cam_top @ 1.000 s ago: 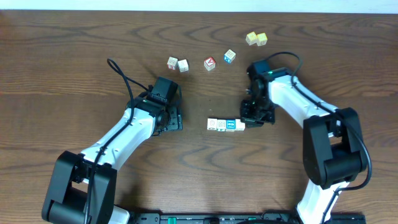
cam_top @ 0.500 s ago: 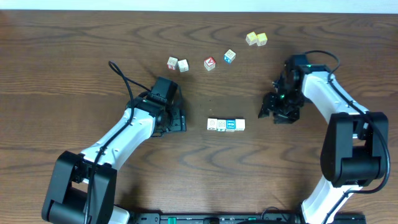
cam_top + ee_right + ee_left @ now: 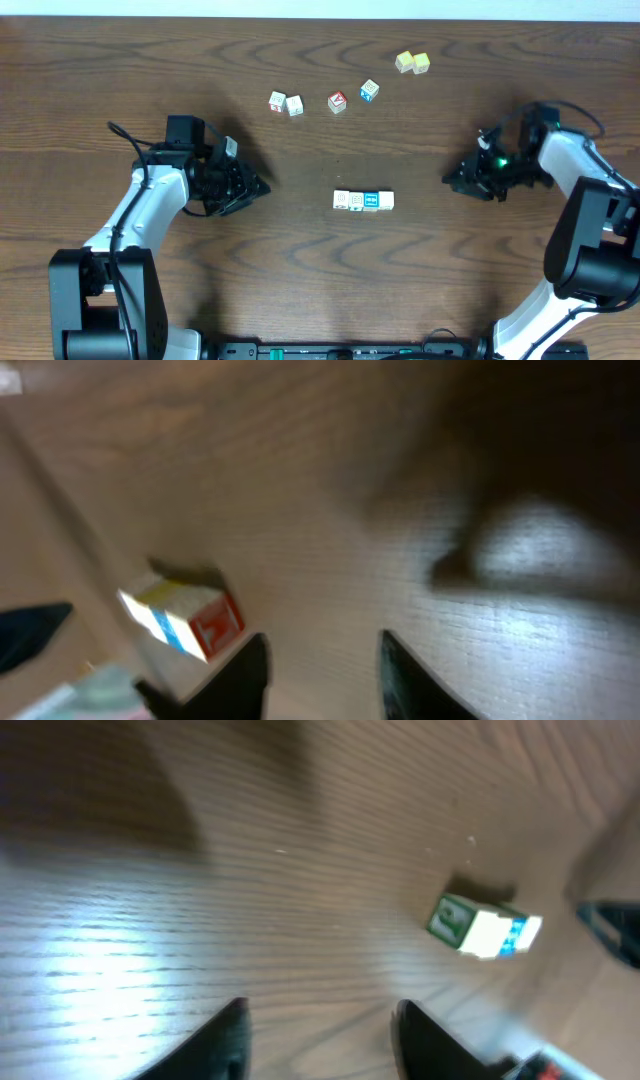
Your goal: Lift 4 blocks
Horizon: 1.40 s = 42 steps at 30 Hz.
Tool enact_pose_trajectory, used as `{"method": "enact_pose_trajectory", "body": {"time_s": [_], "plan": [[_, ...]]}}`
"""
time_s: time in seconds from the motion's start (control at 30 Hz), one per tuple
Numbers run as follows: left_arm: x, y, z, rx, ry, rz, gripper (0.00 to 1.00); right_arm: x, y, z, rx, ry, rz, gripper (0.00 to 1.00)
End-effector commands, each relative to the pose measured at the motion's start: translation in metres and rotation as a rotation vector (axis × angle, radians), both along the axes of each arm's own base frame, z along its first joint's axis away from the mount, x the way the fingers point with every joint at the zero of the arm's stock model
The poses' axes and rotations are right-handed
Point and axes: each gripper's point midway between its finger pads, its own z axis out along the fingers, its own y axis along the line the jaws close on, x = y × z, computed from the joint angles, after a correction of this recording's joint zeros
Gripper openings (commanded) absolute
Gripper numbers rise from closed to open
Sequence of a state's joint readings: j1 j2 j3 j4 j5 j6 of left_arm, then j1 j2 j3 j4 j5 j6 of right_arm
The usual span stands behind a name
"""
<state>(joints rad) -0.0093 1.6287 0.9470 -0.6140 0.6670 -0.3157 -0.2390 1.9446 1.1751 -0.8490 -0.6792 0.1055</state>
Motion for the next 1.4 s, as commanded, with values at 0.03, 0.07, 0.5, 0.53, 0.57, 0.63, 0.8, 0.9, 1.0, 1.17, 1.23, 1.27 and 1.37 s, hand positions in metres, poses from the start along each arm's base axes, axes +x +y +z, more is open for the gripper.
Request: {"method": "enact_pose_trajectory", "body": {"time_s": [0.03, 0.07, 0.5, 0.53, 0.57, 0.63, 0.8, 0.9, 1.0, 1.17, 1.23, 1.27, 1.37], "plan": [[-0.011, -0.016, -0.004, -0.086, 0.005, -0.061, 0.26, -0.010, 0.022, 0.008, 0.263, -0.108, -0.039, 0.05], [-0.010, -0.018, -0.005, -0.086, -0.006, -0.066, 0.23, -0.010, 0.026, 0.006, 0.297, -0.146, -0.037, 0.01], [0.005, -0.037, -0.010, -0.099, -0.099, -0.067, 0.07, -0.019, 0.038, -0.021, 0.350, -0.219, -0.115, 0.01], [0.004, -0.038, -0.012, -0.085, -0.101, -0.071, 0.07, -0.019, 0.037, -0.024, 0.335, -0.217, -0.116, 0.01], [0.004, -0.037, -0.015, -0.067, -0.103, -0.073, 0.08, -0.019, 0.036, -0.025, 0.323, -0.215, -0.118, 0.01], [0.002, -0.031, -0.026, 0.004, -0.090, -0.055, 0.07, -0.020, 0.034, -0.032, 0.284, -0.204, -0.119, 0.01], [0.005, -0.026, -0.039, 0.118, -0.103, -0.027, 0.08, -0.023, 0.049, -0.038, 0.247, -0.181, -0.076, 0.01], [0.010, -0.037, -0.035, 0.112, -0.152, -0.054, 0.07, -0.023, 0.063, -0.041, 0.223, -0.195, -0.026, 0.01], [0.012, -0.043, -0.036, 0.148, -0.179, -0.072, 0.07, -0.024, 0.066, -0.053, 0.141, -0.140, -0.046, 0.01], [0.010, -0.044, -0.045, 0.281, -0.211, -0.097, 0.07, -0.027, 0.070, -0.060, 0.092, -0.120, -0.038, 0.01], [0.010, -0.051, -0.044, 0.290, -0.226, -0.110, 0.07, -0.027, 0.070, -0.060, 0.091, -0.118, -0.036, 0.01], [0.009, -0.056, -0.044, 0.286, -0.236, -0.121, 0.08, -0.027, 0.071, -0.060, 0.091, -0.118, -0.034, 0.01], [0.009, -0.067, -0.042, 0.287, -0.259, -0.137, 0.08, -0.028, 0.071, -0.063, 0.064, -0.113, -0.029, 0.01]]}}
